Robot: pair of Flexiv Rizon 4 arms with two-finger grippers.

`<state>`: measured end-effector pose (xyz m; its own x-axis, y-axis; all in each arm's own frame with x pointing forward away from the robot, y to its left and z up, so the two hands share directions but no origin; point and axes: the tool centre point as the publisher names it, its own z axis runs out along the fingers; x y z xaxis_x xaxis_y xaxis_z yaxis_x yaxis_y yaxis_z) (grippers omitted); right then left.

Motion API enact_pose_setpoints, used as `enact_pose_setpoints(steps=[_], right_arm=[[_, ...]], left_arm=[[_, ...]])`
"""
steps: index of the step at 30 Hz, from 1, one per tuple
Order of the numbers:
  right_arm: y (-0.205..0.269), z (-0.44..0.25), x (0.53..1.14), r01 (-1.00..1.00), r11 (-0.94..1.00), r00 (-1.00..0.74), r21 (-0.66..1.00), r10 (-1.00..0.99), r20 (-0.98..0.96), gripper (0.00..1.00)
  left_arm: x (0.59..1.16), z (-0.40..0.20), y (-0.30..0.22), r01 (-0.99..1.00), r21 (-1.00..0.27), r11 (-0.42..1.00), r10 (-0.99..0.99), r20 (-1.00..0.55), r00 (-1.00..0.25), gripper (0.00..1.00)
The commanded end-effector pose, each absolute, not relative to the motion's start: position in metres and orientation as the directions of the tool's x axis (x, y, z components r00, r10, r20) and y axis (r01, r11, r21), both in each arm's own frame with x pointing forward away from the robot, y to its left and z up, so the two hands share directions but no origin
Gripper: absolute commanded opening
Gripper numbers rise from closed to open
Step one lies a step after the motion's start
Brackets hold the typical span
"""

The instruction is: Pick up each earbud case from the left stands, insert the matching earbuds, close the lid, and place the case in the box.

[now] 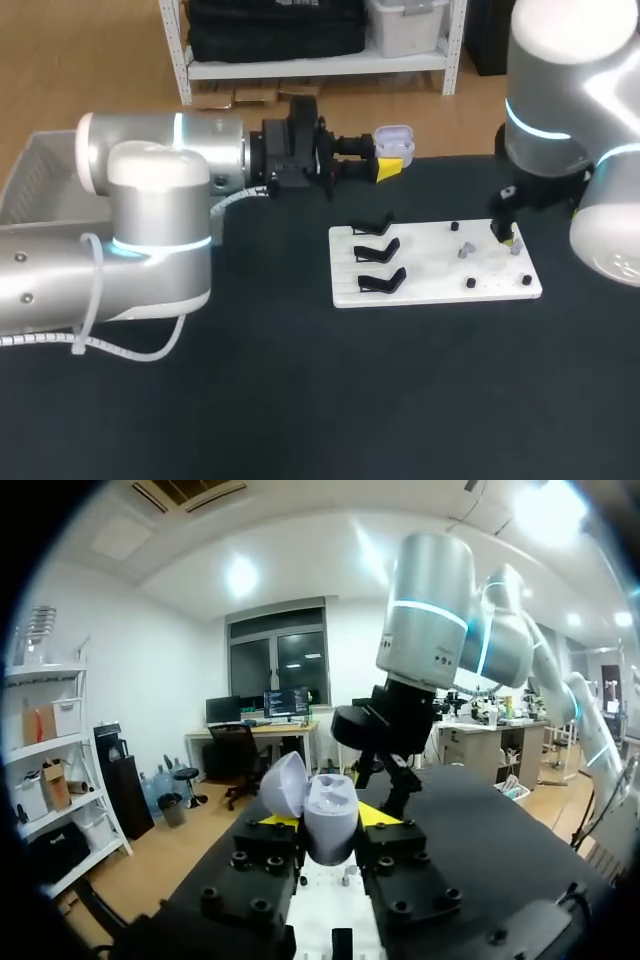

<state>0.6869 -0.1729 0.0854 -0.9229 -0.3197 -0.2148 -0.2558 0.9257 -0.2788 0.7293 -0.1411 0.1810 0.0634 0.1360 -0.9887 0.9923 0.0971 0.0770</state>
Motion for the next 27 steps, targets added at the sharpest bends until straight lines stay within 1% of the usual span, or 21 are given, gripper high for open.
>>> enact_pose_setpoints(steps=[1, 9, 19, 22, 23, 25, 27], right_arm=[[-0.169, 0.072, 0.694, -0.252, 0.927, -0.929, -0.276, -0.312, -0.200, 1.00], [-0.167, 0.046, 0.700, -0.274, 0.918, -0.936, -0.286, -0.323, -0.141, 1.00], [-0.158, 0.026, 0.713, -0.283, 0.917, -0.939, -0.281, -0.325, -0.115, 1.00], [-0.158, 0.023, 0.715, -0.277, 0.922, -0.942, -0.270, -0.316, -0.116, 0.86], [-0.158, 0.023, 0.716, -0.274, 0.925, -0.943, -0.265, -0.312, -0.116, 0.74], [-0.160, 0.022, 0.717, -0.273, 0.926, -0.944, -0.262, -0.311, -0.115, 0.58], [-0.162, 0.021, 0.717, -0.274, 0.926, -0.944, -0.259, -0.310, -0.112, 0.53]], left_arm=[[0.729, 0.179, -0.141, 0.992, 0.081, 0.100, 0.129, -0.989, 0.068, 0.00], [0.729, 0.179, -0.141, 0.992, 0.081, 0.100, 0.129, -0.989, 0.068, 0.00], [0.729, 0.179, -0.141, 0.992, 0.081, 0.100, 0.129, -0.989, 0.068, 0.00], [0.729, 0.179, -0.141, 0.992, 0.081, 0.100, 0.129, -0.989, 0.068, 0.00], [0.729, 0.179, -0.141, 0.992, 0.081, 0.100, 0.129, -0.989, 0.068, 0.00], [0.729, 0.179, -0.141, 0.992, 0.081, 0.100, 0.129, -0.989, 0.068, 0.00], [0.729, 0.179, -0.141, 0.992, 0.081, 0.100, 0.129, -0.989, 0.068, 0.00]])
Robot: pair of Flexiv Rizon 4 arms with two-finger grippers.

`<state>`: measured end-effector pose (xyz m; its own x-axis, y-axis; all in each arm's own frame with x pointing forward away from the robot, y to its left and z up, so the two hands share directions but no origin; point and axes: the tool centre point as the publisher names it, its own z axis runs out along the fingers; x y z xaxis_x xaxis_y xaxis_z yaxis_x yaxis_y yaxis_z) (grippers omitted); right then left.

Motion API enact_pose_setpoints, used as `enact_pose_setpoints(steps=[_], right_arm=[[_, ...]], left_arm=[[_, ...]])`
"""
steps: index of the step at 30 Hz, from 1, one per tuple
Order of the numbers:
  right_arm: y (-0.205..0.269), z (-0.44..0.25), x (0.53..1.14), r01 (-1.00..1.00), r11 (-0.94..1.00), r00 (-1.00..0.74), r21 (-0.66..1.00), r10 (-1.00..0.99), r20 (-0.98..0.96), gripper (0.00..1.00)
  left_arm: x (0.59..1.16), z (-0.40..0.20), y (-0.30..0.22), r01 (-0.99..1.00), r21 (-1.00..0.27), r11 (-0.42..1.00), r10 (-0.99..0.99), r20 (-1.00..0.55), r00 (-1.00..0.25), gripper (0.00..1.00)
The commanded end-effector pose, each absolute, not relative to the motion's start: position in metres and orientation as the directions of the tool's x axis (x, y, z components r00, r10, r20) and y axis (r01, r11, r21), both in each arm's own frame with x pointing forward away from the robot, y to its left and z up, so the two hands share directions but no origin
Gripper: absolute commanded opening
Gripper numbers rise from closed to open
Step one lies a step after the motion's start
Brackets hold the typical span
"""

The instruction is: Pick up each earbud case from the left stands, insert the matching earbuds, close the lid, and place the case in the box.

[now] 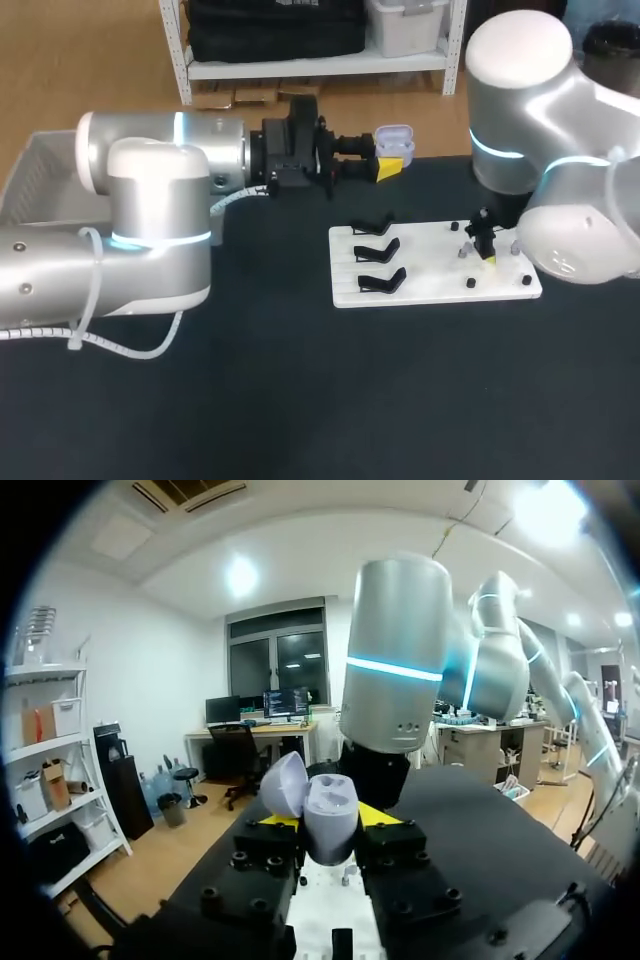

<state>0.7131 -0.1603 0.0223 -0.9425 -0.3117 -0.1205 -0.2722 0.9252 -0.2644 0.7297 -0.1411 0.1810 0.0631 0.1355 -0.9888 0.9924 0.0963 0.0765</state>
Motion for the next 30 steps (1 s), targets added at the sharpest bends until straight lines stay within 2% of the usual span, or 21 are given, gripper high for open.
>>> enact_pose_setpoints(steps=[1, 11, 21, 30], right_arm=[[-0.1625, 0.0208, 0.7172, -0.274, 0.926, -0.944, -0.258, -0.311, -0.110, 0.50], [-0.1680, 0.0227, 0.7145, -0.278, 0.926, -0.946, -0.257, -0.310, -0.096, 0.44], [-0.1655, 0.0263, 0.7099, -0.260, 0.936, -0.953, -0.236, -0.288, -0.092, 0.44], [-0.1600, 0.0228, 0.7143, -0.254, 0.940, -0.955, -0.229, -0.281, -0.093, 0.38]], left_arm=[[0.7291, 0.1794, -0.1409, 0.992, 0.081, 0.100, 0.129, -0.989, 0.068, 0.00], [0.7291, 0.1794, -0.1409, 0.992, 0.081, 0.100, 0.129, -0.989, 0.068, 0.00], [0.7291, 0.1794, -0.1409, 0.992, 0.081, 0.100, 0.129, -0.989, 0.068, 0.00], [0.7291, 0.1794, -0.1409, 0.992, 0.081, 0.100, 0.129, -0.989, 0.068, 0.00]])
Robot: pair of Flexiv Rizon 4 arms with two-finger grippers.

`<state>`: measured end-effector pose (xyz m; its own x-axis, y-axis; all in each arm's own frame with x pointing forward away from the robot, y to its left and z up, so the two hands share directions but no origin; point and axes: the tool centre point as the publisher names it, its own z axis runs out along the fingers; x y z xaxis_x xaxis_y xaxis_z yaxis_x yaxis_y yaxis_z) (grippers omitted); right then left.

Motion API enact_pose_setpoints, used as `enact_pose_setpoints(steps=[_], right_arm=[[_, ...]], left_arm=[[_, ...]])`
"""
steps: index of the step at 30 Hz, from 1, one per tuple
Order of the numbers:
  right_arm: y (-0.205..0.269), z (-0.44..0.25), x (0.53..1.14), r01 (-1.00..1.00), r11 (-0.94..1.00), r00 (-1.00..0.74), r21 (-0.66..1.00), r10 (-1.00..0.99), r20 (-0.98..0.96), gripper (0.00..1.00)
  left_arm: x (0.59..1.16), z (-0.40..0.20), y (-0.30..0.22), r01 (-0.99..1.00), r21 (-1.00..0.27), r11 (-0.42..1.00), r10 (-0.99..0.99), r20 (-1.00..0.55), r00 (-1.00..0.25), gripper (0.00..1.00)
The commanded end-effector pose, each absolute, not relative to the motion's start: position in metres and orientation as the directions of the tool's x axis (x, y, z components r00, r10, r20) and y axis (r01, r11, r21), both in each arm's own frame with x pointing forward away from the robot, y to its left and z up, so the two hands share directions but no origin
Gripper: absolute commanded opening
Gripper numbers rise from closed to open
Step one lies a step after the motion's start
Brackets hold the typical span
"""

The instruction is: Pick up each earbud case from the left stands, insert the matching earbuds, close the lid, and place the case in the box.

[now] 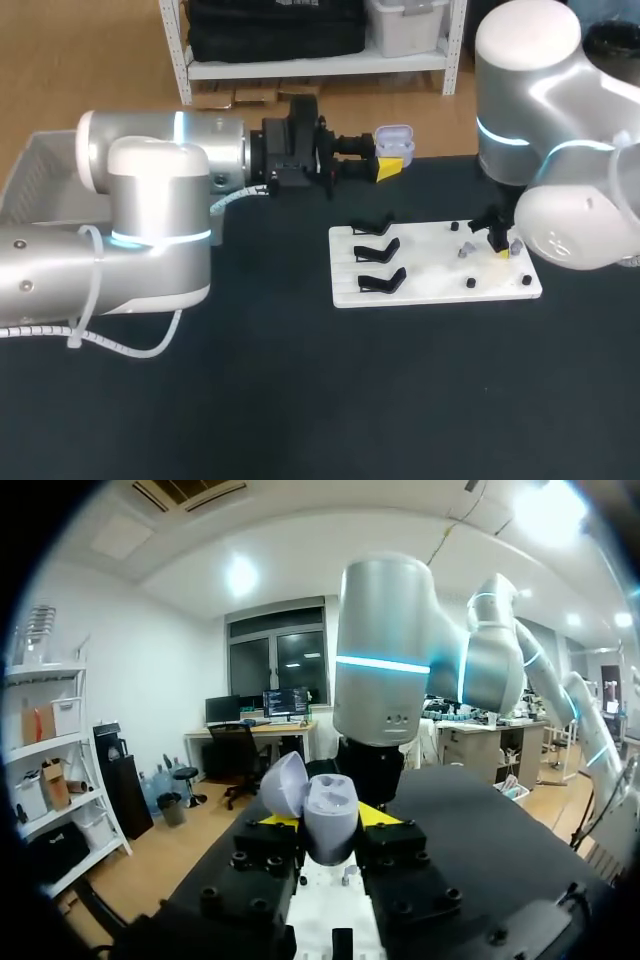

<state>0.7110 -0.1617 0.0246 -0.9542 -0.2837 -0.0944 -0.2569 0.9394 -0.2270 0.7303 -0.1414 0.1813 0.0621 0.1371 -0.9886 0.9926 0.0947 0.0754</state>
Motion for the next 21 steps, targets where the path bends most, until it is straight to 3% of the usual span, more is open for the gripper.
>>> enact_pose_setpoints(steps=[1, 3, 6, 11, 12, 13, 21], right_arm=[[-0.159, 0.023, 0.715, -0.254, 0.940, -0.955, -0.229, -0.281, -0.092, 0.37], [-0.159, 0.023, 0.715, -0.254, 0.939, -0.955, -0.232, -0.281, -0.092, 0.33], [-0.159, 0.023, 0.716, -0.251, 0.939, -0.956, -0.235, -0.278, -0.090, 0.19], [-0.159, 0.023, 0.717, -0.247, 0.939, -0.959, -0.237, -0.273, -0.081, 0.16], [-0.159, 0.023, 0.717, -0.243, 0.940, -0.960, -0.239, -0.269, -0.081, 0.05], [-0.159, 0.023, 0.716, -0.242, 0.940, -0.960, -0.242, -0.268, -0.081, 0.00], [-0.165, 0.053, 0.709, -0.195, 0.951, -0.969, -0.240, -0.224, -0.101, 0.00]], left_arm=[[0.729, 0.179, -0.141, 0.992, 0.081, 0.100, 0.129, -0.989, 0.068, 0.00], [0.729, 0.179, -0.141, 0.992, 0.081, 0.100, 0.129, -0.989, 0.068, 0.00], [0.729, 0.179, -0.141, 0.992, 0.081, 0.100, 0.129, -0.989, 0.068, 0.00], [0.729, 0.179, -0.141, 0.992, 0.081, 0.100, 0.129, -0.989, 0.068, 0.00], [0.729, 0.179, -0.141, 0.992, 0.081, 0.100, 0.129, -0.989, 0.068, 0.00], [0.729, 0.179, -0.141, 0.992, 0.081, 0.100, 0.129, -0.989, 0.068, 0.00], [0.729, 0.179, -0.141, 0.992, 0.081, 0.100, 0.129, -0.989, 0.068, 0.00]])
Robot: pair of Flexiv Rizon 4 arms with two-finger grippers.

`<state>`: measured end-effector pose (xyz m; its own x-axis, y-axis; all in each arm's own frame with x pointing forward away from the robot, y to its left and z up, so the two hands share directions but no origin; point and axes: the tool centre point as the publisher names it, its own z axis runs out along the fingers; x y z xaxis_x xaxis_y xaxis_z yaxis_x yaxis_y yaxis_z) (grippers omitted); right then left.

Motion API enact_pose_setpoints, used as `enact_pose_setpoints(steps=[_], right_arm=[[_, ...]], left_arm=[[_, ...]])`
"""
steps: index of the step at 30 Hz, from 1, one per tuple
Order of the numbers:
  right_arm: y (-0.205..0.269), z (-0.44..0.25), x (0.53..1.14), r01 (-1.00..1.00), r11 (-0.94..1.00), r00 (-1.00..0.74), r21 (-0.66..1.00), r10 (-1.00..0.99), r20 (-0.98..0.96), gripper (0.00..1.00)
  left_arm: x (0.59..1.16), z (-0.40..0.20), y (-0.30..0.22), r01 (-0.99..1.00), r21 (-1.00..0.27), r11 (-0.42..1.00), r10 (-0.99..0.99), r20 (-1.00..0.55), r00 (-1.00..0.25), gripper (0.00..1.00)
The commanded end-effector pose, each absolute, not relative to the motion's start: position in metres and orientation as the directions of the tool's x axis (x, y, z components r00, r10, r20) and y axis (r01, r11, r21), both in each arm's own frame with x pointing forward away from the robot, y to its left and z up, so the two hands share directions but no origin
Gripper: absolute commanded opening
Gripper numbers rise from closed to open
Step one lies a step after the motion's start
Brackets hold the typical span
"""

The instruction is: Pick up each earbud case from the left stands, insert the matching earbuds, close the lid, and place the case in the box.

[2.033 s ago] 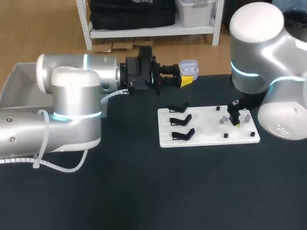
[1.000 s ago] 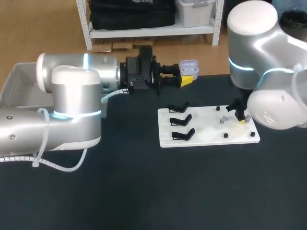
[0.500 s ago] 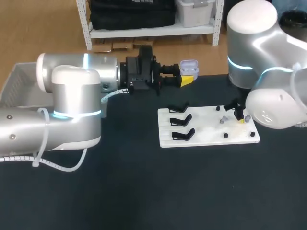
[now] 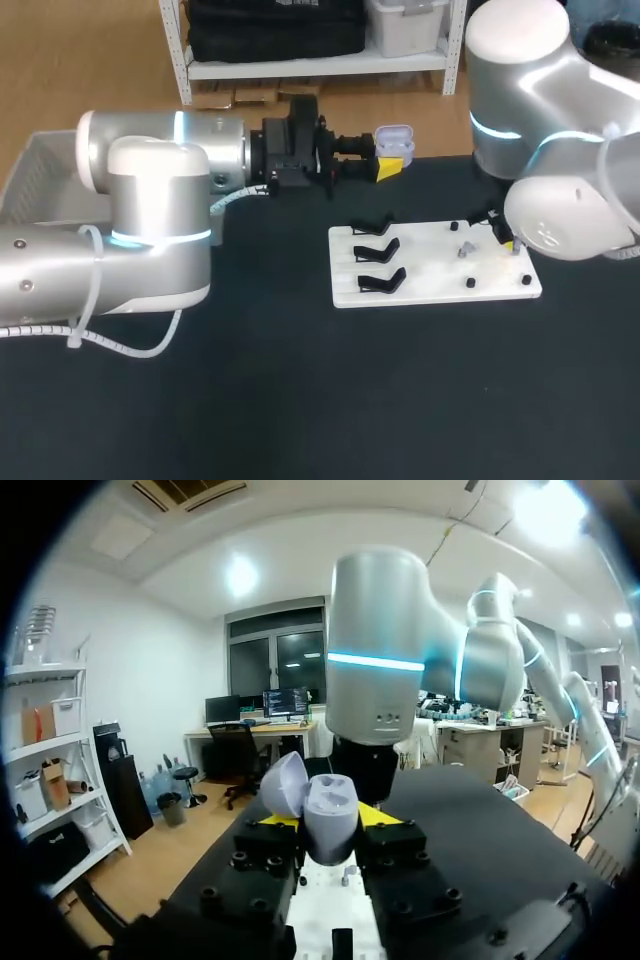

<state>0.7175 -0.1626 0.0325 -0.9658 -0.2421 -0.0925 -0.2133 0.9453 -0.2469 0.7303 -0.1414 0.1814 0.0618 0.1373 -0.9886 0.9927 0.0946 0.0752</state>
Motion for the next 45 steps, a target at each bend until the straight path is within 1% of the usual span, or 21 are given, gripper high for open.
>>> enact_pose_setpoints(steps=[1, 8, 13, 15, 26, 27, 29, 31, 33, 35, 37, 38, 40, 45], right_arm=[[-0.165, 0.060, 0.707, -0.182, 0.954, -0.972, -0.237, -0.211, -0.102, 0.00], [-0.159, 0.110, 0.688, -0.102, 0.978, -0.986, -0.179, -0.123, -0.109, 0.00], [-0.146, 0.141, 0.670, -0.064, 0.984, -0.990, -0.166, -0.083, -0.110, 0.00], [-0.138, 0.154, 0.663, -0.064, 0.990, -0.985, -0.125, -0.083, -0.151, 0.00], [-0.138, 0.154, 0.663, -0.064, 0.990, -0.985, -0.125, -0.083, -0.151, 0.00], [-0.136, 0.159, 0.666, 0.045, 0.985, -0.982, -0.166, 0.014, -0.187, 0.00], [-0.125, 0.169, 0.670, 0.242, 0.959, -0.952, -0.145, 0.205, -0.228, 0.00], [-0.116, 0.178, 0.673, 0.426, 0.901, -0.880, -0.088, 0.390, -0.270, 0.00], [-0.105, 0.187, 0.671, 0.550, 0.835, -0.800, 0.011, 0.531, -0.278, 0.00], [-0.100, 0.188, 0.672, 0.634, 0.770, -0.731, 0.074, 0.627, -0.267, 0.00], [-0.093, 0.187, 0.674, 0.688, 0.713, -0.679, 0.136, 0.698, -0.228, 0.00], [-0.085, 0.190, 0.672, 0.701, 0.695, -0.656, 0.160, 0.717, -0.237, 0.00], [-0.072, 0.193, 0.673, 0.685, 0.690, -0.659, 0.237, 0.724, -0.205, 0.00], [-0.072, 0.193, 0.673, 0.685, 0.690, -0.659, 0.237, 0.724, -0.205, 0.00]], left_arm=[[0.729, 0.179, -0.141, 0.992, 0.081, 0.100, 0.129, -0.989, 0.068, 0.00], [0.729, 0.179, -0.141, 0.992, 0.081, 0.100, 0.129, -0.989, 0.068, 0.00], [0.729, 0.179, -0.141, 0.992, 0.081, 0.100, 0.129, -0.989, 0.068, 0.00], [0.729, 0.179, -0.141, 0.992, 0.081, 0.100, 0.129, -0.989, 0.068, 0.00], [0.729, 0.179, -0.141, 0.992, 0.081, 0.100, 0.129, -0.989, 0.068, 0.00], [0.729, 0.179, -0.141, 0.992, 0.081, 0.100, 0.129, -0.989, 0.068, 0.00], [0.729, 0.179, -0.141, 0.992, 0.081, 0.100, 0.129, -0.989, 0.068, 0.00], [0.729, 0.179, -0.141, 0.992, 0.081, 0.100, 0.129, -0.989, 0.068, 0.00], [0.729, 0.179, -0.141, 0.992, 0.081, 0.100, 0.129, -0.989, 0.068, 0.00], [0.729, 0.179, -0.141, 0.992, 0.081, 0.100, 0.129, -0.989, 0.068, 0.00], [0.729, 0.179, -0.141, 0.992, 0.081, 0.100, 0.129, -0.989, 0.068, 0.00], [0.729, 0.179, -0.141, 0.992, 0.081, 0.100, 0.129, -0.989, 0.068, 0.00], [0.729, 0.179, -0.141, 0.992, 0.081, 0.100, 0.129, -0.989, 0.068, 0.00], [0.729, 0.179, -0.141, 0.992, 0.081, 0.100, 0.129, -0.989, 0.068, 0.00]])
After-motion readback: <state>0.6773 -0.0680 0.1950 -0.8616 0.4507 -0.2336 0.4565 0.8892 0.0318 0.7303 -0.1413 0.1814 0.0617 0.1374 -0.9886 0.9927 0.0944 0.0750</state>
